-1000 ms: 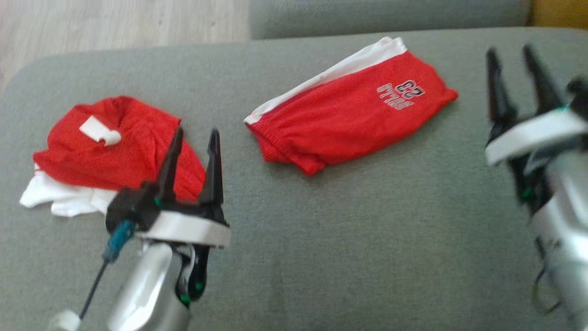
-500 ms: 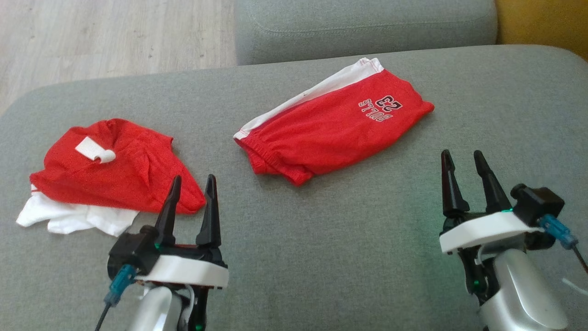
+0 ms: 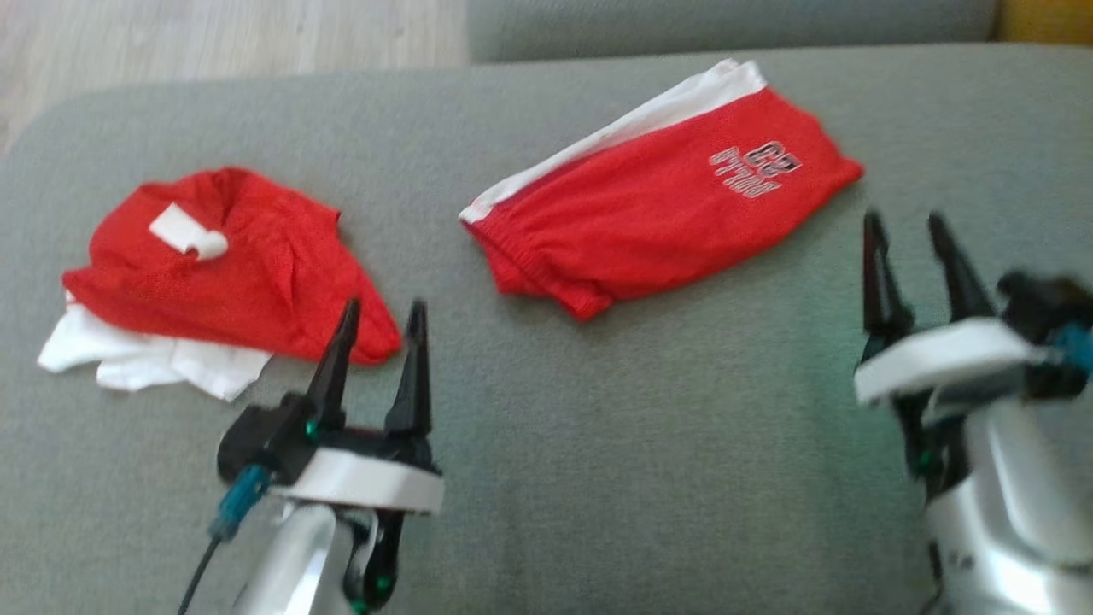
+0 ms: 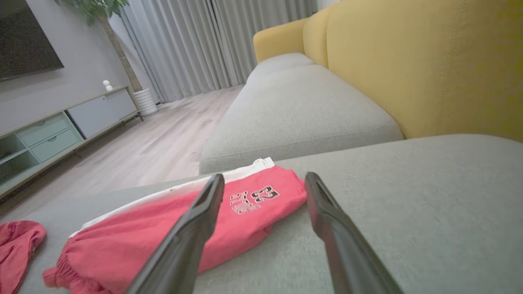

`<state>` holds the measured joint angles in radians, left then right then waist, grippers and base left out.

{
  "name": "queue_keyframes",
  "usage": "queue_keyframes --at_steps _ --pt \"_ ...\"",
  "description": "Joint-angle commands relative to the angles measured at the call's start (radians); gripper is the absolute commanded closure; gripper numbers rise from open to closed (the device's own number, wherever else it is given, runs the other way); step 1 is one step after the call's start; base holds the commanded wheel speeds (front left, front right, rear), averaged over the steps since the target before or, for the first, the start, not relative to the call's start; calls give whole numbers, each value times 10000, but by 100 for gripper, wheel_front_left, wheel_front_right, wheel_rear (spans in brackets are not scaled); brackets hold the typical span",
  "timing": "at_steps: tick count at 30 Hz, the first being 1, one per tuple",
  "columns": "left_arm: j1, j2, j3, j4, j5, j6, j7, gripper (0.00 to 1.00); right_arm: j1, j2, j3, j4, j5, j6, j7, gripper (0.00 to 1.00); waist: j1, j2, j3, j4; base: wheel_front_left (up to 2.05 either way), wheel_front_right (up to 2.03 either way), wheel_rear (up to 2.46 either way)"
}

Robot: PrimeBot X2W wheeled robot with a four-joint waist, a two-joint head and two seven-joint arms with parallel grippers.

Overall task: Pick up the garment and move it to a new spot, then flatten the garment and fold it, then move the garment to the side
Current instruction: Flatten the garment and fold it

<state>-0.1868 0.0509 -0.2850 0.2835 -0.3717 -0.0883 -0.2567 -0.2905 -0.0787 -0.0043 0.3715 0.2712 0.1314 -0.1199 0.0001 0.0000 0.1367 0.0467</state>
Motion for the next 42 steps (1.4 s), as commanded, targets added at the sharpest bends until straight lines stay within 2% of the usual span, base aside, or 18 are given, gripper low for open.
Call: queue_keyframes --at_steps 1,9,12,13,18,25,32,33,34,35,42 --pt "-729 -4 125 -399 -120 28 -51 0 -915 -186 35 -207 -129 -7 278 0 -1 0 509 403 0 0 0" --pt "-1350 -5 -487 -504 -366 124 -51 0 -2770 -459 -1426 1269 -98 -7 1427 0 -1 0 1435 1199 0 0 0" --pt "-1612 -6 -816 -524 -464 170 -51 0 -3605 -677 -2183 2200 -452 -7 1788 0 -1 0 1772 1551 0 0 0" --pt "-1775 -6 -1011 -549 -538 206 -51 0 -4087 -836 -2577 2858 -711 -7 1967 0 -1 0 1945 1762 0 0 0" --pt "-2083 -6 -1427 -630 -746 335 -51 0 -4928 -1329 -3228 4471 -1603 -7 2222 0 -1 0 2267 2179 0 0 0" --pt "-2396 -6 -1833 -550 -810 481 -51 0 -5613 -1598 -3238 6098 -2384 -7 2214 0 -1 0 2443 2443 0 0 0" --pt "-2459 -6 -1976 -634 -927 600 -51 0 -6067 -1475 -2623 7111 -2392 -7 2063 2 -1 0 2489 2497 0 0 0" --pt "-2454 -6 -1989 -634 -937 612 -51 0 -6113 -1476 -2544 7221 -2354 -7 2031 55 -1 0 2491 2490 0 0 0" --pt "-2451 -6 -2002 -631 -946 622 -51 0 -6158 -1478 -2446 7308 -2318 -7 1972 94 -1 0 2491 2485 0 0 0" --pt "-2450 -6 -2013 -626 -953 631 -51 0 -6198 -1479 -2351 7382 -2263 -7 1890 100 -1 0 2489 2477 0 0 0" --pt "-2409 -7 -1895 -564 -936 652 -51 0 -6338 -1619 -1941 7520 -1609 -7 737 100 -1 0 2316 2222 0 0 0"
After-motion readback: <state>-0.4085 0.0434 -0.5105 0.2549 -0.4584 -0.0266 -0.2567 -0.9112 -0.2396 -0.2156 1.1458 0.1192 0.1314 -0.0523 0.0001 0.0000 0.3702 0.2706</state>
